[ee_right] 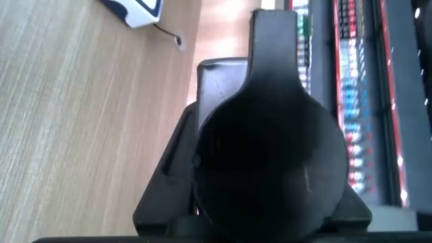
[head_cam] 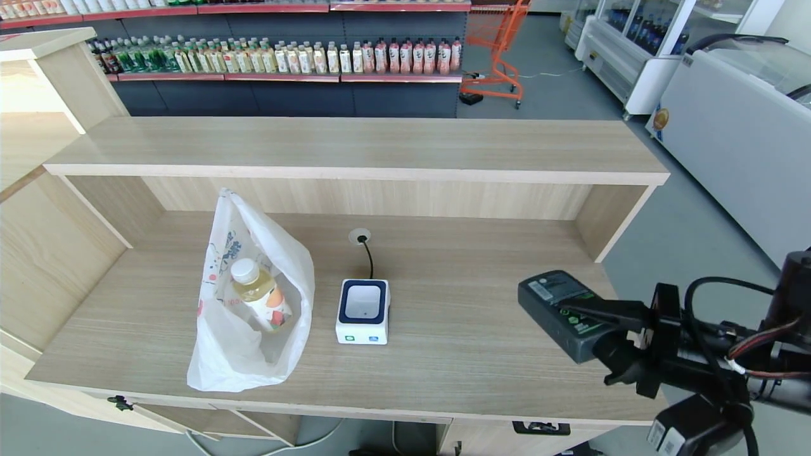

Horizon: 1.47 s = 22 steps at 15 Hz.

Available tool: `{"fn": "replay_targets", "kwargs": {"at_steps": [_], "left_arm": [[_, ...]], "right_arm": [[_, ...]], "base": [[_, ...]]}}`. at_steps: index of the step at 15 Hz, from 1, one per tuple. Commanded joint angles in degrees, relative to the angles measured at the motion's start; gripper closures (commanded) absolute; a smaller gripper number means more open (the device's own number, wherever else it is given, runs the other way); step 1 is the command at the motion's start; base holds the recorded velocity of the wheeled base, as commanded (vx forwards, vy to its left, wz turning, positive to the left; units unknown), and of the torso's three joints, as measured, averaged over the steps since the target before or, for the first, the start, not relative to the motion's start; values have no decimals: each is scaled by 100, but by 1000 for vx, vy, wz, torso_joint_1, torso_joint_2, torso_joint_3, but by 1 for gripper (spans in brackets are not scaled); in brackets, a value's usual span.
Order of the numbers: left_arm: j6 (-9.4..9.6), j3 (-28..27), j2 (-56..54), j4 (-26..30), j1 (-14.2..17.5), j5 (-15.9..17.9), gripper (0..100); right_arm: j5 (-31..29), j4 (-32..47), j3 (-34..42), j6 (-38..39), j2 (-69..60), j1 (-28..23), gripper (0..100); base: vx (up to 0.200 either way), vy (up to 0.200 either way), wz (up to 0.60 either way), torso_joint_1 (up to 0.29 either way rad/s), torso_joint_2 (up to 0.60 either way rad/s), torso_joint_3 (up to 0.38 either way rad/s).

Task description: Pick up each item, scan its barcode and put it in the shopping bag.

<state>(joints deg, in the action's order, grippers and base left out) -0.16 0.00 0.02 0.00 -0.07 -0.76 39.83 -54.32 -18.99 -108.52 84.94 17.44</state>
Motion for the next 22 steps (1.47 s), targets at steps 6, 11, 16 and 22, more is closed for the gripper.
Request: {"fn": "replay_targets", "kwargs": {"at_steps": [6,11,16,22], "left_arm": [[-2,0,-2,0,-1,-4,0],[-2,0,-2,0,-1,-4,0],[-2,0,-2,0,-1,-4,0],[-2,0,-2,0,-1,-4,0]], "right_arm": [[1053,1301,27,-3808,550,1042,100],[1440,1275,-96,-4186,1051,1297,100],[1458,1275,-465,-4212,1147,1367,100],[1467,1275,-843,-4221,1367,1481,100]], "base": [[0,0,0,0,0,0],[0,0,0,0,0,0],[0,0,0,0,0,0],[0,0,0,0,0,0]]}}
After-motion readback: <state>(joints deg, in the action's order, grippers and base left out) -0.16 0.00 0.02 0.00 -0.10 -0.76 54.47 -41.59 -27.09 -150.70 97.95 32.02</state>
